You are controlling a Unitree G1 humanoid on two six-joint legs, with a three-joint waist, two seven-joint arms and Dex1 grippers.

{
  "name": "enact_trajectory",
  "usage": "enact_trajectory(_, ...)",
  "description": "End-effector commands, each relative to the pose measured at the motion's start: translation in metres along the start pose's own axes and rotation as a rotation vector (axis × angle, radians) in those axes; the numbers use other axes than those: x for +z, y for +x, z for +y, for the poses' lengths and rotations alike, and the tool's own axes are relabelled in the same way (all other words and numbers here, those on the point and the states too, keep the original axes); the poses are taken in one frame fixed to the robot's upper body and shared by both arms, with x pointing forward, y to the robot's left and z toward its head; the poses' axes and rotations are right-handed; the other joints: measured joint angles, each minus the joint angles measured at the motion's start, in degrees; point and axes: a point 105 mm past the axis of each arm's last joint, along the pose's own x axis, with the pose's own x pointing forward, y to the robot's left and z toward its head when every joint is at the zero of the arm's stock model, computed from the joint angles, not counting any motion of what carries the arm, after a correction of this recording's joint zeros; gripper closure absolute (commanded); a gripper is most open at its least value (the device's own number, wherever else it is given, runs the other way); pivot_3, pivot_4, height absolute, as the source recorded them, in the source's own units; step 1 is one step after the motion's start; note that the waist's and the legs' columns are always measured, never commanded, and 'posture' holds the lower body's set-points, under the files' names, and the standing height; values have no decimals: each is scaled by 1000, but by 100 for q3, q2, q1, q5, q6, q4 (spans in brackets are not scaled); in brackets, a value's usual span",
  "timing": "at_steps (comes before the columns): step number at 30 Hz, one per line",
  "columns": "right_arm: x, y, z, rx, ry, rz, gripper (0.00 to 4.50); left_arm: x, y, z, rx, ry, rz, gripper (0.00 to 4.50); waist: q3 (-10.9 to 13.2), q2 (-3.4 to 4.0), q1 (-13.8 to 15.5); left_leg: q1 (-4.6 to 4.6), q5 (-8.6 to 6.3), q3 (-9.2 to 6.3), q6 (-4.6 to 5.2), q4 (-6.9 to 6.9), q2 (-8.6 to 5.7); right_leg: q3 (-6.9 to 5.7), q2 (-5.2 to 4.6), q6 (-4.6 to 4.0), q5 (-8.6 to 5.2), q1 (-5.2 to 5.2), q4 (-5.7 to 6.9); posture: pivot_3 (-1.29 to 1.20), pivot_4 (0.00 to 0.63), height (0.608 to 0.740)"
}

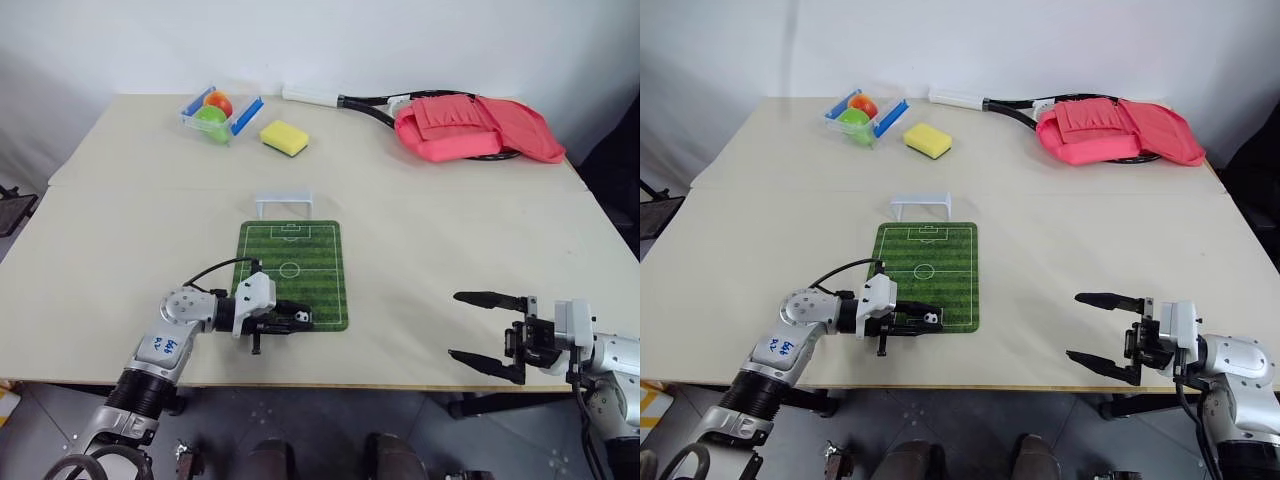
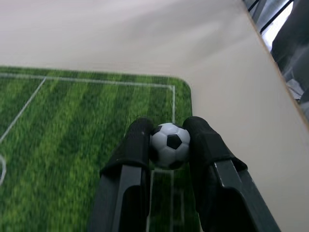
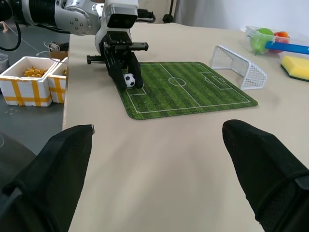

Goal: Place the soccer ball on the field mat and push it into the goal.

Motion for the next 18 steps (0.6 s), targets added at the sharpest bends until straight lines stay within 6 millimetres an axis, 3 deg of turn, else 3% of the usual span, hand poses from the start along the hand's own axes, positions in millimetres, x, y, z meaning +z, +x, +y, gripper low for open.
enact_trajectory(1, 5, -5, 3, -23, -25, -18, 0, 3, -4, 6, 24, 54, 1, 3645, 0, 0, 39, 0, 0, 0, 0, 1, 0, 0, 0, 0, 0, 0, 0, 0, 150, 740)
enact_trajectory(15, 7, 0, 17, -27, -5, -28, 0, -3, -10, 10, 65, 54, 1, 3645, 0, 0, 51, -4, -10, 5, 2, 16, 5, 4, 4, 1, 3, -1, 2, 0, 150, 740)
enact_trajectory(18, 7, 1, 17, -25, -3, -28, 0, 1, -9, 8, 51, 52, -22, 2665, 0, 0, 50, -4, -10, 7, 2, 17, 6, 6, 4, 1, 3, -1, 3, 0, 150, 740)
